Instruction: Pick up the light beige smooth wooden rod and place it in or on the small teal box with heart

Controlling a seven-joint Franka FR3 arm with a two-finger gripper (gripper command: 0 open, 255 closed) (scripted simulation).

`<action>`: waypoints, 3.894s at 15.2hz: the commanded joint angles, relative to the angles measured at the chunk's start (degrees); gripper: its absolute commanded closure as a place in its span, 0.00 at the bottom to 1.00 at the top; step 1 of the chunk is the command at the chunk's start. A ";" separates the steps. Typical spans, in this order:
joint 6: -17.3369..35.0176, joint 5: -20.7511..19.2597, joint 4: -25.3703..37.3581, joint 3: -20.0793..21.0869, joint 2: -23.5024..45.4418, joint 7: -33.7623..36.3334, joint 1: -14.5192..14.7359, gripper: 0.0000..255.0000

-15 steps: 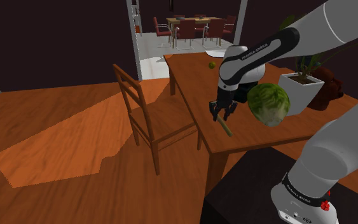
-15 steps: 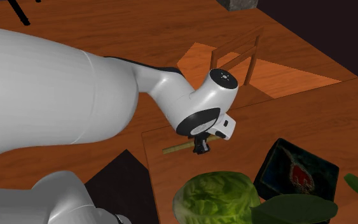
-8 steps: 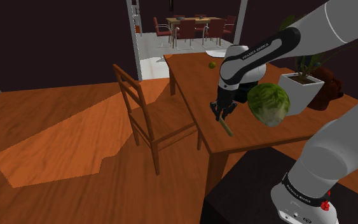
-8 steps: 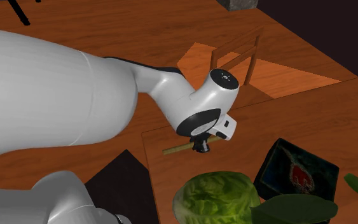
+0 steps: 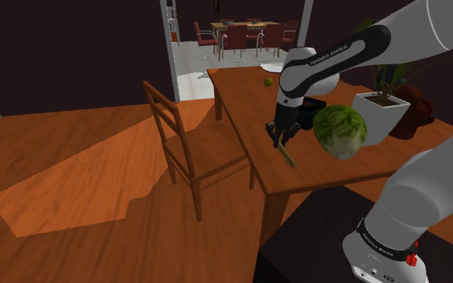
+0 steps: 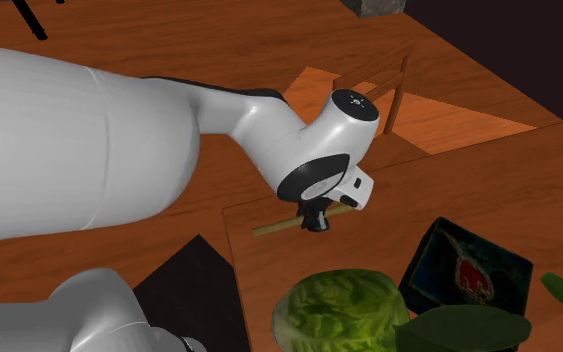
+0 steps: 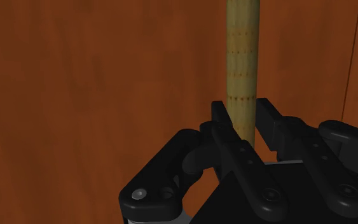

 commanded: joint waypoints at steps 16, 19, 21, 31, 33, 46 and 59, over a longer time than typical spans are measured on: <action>-14.15 -1.24 8.83 -0.12 -5.40 2.05 -0.38 1.00; -16.54 -1.38 10.72 -0.16 -5.92 2.36 -0.41 1.00; -18.13 -1.46 12.04 -0.18 -6.19 2.57 -0.42 1.00; -22.10 -3.65 20.61 -4.78 -0.85 -3.18 -2.91 1.00; -22.42 -4.18 23.26 -6.49 1.76 -5.62 -3.80 1.00; -27.40 -2.78 47.35 -15.63 22.94 -21.24 -10.01 1.00; -25.79 0.09 55.70 -17.58 34.06 -27.49 -13.81 1.00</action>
